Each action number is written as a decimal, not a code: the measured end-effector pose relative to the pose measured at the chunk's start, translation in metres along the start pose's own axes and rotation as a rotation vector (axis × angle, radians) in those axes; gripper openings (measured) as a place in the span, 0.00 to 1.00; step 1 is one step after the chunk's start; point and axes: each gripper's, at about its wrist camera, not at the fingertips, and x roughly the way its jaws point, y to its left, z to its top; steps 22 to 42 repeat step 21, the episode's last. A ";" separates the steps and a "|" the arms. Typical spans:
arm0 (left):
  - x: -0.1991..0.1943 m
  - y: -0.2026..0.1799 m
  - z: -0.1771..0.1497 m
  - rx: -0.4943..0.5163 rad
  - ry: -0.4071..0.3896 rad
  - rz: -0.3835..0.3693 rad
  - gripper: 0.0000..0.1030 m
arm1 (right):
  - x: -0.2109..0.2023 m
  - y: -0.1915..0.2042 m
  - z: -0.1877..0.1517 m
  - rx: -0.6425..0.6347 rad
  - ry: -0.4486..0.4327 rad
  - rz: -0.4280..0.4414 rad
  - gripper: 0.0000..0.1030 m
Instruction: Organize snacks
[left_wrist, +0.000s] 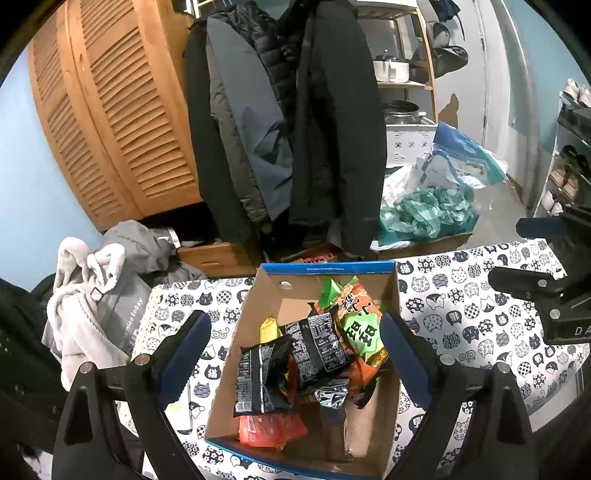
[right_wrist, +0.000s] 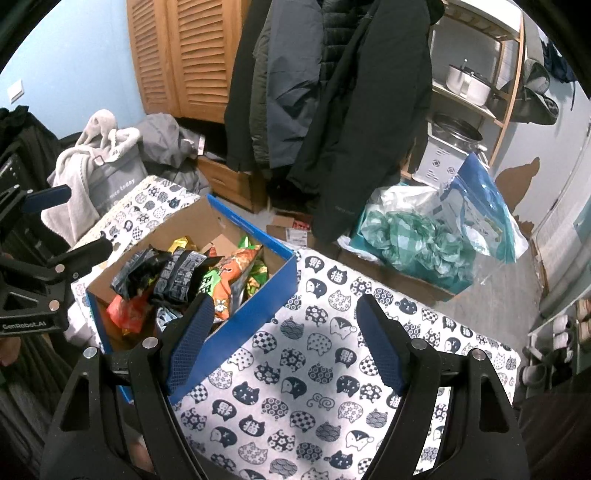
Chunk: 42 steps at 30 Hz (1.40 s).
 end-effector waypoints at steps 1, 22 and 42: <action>0.000 0.000 0.000 0.000 0.000 0.000 0.91 | 0.000 0.000 0.000 -0.001 0.000 0.001 0.76; 0.001 -0.004 -0.008 -0.009 0.021 -0.027 0.91 | 0.000 0.000 -0.001 -0.001 0.003 -0.002 0.76; 0.001 -0.004 -0.008 -0.009 0.021 -0.027 0.91 | 0.000 0.000 -0.001 -0.001 0.003 -0.002 0.76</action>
